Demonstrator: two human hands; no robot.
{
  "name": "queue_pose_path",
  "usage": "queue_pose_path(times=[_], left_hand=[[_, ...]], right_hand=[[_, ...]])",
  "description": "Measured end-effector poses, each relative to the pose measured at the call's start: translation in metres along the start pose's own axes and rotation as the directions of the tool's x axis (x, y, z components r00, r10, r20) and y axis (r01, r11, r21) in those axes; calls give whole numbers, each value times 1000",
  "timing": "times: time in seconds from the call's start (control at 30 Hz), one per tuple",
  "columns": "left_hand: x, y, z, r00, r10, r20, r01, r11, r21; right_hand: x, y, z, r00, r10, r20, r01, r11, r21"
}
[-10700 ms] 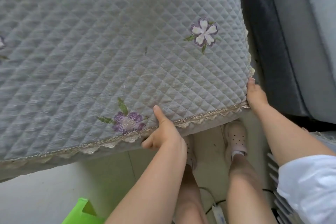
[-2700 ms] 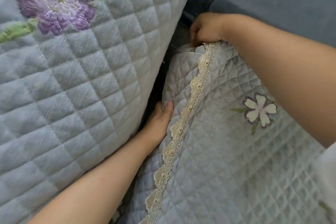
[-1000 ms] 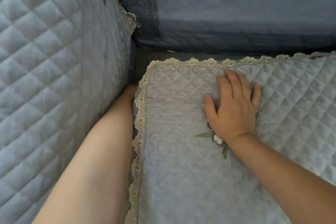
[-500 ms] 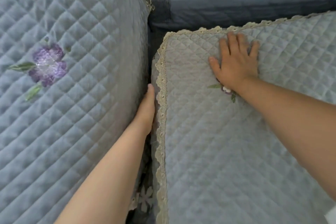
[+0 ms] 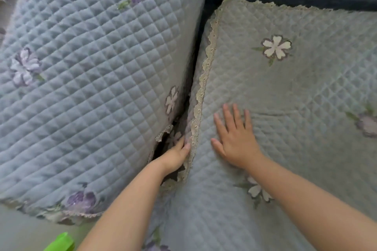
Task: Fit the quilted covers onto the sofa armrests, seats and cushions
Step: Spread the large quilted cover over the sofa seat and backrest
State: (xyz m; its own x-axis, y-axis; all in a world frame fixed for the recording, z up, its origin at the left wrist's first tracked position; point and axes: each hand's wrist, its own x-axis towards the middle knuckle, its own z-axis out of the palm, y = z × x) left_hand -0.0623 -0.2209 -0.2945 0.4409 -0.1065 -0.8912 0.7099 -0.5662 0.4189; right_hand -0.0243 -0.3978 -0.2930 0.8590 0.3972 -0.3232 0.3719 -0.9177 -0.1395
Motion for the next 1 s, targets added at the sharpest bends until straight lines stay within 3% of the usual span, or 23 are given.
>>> queue_pose_path(times=[0.1,0.23,0.4,0.5,0.57,0.63,0.67,0.7,0.73,0.77,0.8,0.83,0.9,0.93,1.0], left_hand=[[-20,-26,1,998,60,-21,-56,987,152],[-47,-67,8,965,244,-99,-175,875,452],[-93,-123,27,798,569,-197,-361,714,600],[-119,-175,26,674,685,-277,-428,668,609],[-133,-210,25,711,601,-365,-347,751,561],[-148,-235,22,779,323,-538,-147,928,344],[-150,-247,18,792,155,-590,-25,975,222],[-152,-255,11,793,31,-609,32,995,92],[-155,-261,4,784,-47,-619,23,999,-46],[-156,-262,-4,771,-114,-627,-20,979,-203],[-155,-259,-12,759,-183,-626,-93,920,-382],[-153,-253,-23,771,-277,-574,-164,784,-599],[-147,-238,-42,864,-364,-347,-228,331,-916],[-142,-232,-48,900,-350,-258,-221,141,-965],[-139,-219,-53,934,-304,-187,-209,-42,-977]], right_hand=[[-21,-37,21,994,-83,-69,81,996,-26],[-39,-61,34,986,-97,-135,88,994,-69],[-72,-90,45,991,-26,-134,16,997,-73],[-94,-122,51,988,-66,-142,66,998,0],[-106,-149,48,983,-73,-171,114,964,240],[-104,-183,29,996,51,-70,6,763,646],[-99,-198,22,982,180,63,-154,549,822],[-92,-212,16,929,241,282,-340,249,907],[-85,-223,15,859,248,449,-467,17,884],[-78,-227,15,821,240,519,-518,-71,853],[-73,-230,16,807,261,530,-531,-71,844],[-71,-233,17,800,303,518,-525,-64,849],[-77,-235,20,784,365,502,-513,-74,855],[-84,-234,22,767,358,533,-540,-89,837],[-105,-232,22,711,246,659,-642,-155,751]])
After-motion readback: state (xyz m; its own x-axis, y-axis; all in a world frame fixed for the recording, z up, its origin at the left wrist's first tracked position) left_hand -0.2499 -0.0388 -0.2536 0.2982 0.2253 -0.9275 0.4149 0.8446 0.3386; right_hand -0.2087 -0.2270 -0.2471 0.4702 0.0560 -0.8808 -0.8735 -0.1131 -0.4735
